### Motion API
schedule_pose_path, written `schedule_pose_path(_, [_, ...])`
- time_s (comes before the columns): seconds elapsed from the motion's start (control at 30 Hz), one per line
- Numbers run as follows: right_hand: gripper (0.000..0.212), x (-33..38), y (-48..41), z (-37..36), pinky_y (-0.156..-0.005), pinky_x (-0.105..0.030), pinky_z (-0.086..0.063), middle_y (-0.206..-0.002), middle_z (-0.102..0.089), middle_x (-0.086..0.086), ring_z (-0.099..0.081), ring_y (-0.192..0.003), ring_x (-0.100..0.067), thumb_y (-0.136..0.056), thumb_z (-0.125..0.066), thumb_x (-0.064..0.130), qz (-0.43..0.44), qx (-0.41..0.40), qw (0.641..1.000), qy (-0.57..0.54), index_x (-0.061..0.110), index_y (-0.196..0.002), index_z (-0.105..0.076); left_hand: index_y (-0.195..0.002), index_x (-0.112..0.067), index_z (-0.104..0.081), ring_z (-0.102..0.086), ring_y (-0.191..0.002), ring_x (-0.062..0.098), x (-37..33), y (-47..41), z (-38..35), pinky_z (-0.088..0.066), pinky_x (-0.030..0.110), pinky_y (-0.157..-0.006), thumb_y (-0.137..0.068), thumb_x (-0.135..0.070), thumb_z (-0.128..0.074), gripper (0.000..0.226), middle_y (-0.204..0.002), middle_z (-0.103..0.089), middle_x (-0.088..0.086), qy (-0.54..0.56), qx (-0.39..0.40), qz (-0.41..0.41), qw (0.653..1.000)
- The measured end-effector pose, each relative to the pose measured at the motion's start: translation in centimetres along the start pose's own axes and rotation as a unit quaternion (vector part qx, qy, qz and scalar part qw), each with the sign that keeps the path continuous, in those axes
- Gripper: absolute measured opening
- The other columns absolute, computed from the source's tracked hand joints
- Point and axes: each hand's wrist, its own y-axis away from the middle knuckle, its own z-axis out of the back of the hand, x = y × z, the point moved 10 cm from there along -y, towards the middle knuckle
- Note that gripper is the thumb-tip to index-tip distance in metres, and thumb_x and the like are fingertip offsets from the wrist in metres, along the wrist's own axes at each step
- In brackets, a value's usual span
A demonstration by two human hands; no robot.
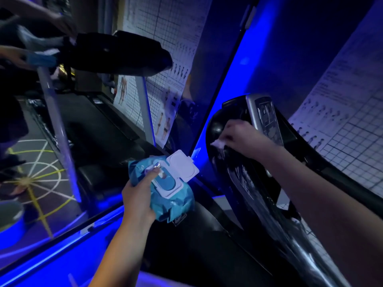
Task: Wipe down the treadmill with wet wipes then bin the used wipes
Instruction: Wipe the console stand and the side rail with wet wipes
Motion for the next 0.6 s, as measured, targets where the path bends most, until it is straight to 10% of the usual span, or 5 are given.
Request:
schedule_pose_path(0.17, [0.014,2.3,4.0,-6.3,-0.078,-0.042,-0.056,-0.092,-0.069,-0.004,-0.067,-0.084,-0.022,-0.086,-0.067,0.015,0.060,0.250,0.962,0.097,0.017,-0.089,-0.081,-0.109,-0.009,-0.079,-0.079,-0.080,0.025,0.0,-0.7,0.4,-0.063,0.044,-0.079,-0.080,-0.005,-0.087,0.030,-0.099,-0.081,0.012,-0.019,0.003,0.002,1.000])
schedule_pose_path(0.33, [0.036,-0.4,0.1,-0.4,-0.072,-0.031,-0.047,-0.086,-0.070,-0.013,-0.067,-0.080,-0.028,-0.081,-0.069,0.044,0.006,0.091,0.995,0.040,0.010,-0.087,-0.081,-0.110,-0.010,-0.079,-0.079,-0.091,0.030,0.2,-1.1,0.7,-0.062,0.050,-0.086,-0.079,-0.008,-0.088,0.032,-0.100,-0.081,0.012,-0.021,0.002,0.007,1.000])
schedule_pose_path(0.47, [0.014,-1.9,-1.2,1.2,-0.085,-0.034,-0.044,-0.098,-0.067,-0.017,-0.063,-0.094,-0.036,-0.085,-0.070,0.007,-0.052,-0.070,0.996,0.012,0.003,-0.093,-0.080,-0.112,-0.008,-0.078,-0.077,-0.091,0.031,0.8,-0.9,1.4,-0.062,0.049,-0.086,-0.080,-0.006,-0.087,0.033,-0.102,-0.080,0.013,-0.022,-0.011,0.012,1.000])
schedule_pose_path(0.6, [0.032,1.8,0.2,-2.6,-0.082,-0.041,-0.051,-0.094,-0.066,-0.013,-0.062,-0.090,-0.033,-0.089,-0.060,0.032,0.045,0.047,0.997,0.036,0.008,-0.090,-0.081,-0.109,-0.009,-0.079,-0.079,-0.089,0.030,1.5,-0.9,1.7,-0.063,0.050,-0.085,-0.080,-0.008,-0.088,0.031,-0.100,-0.081,0.013,-0.029,-0.009,0.025,0.999])
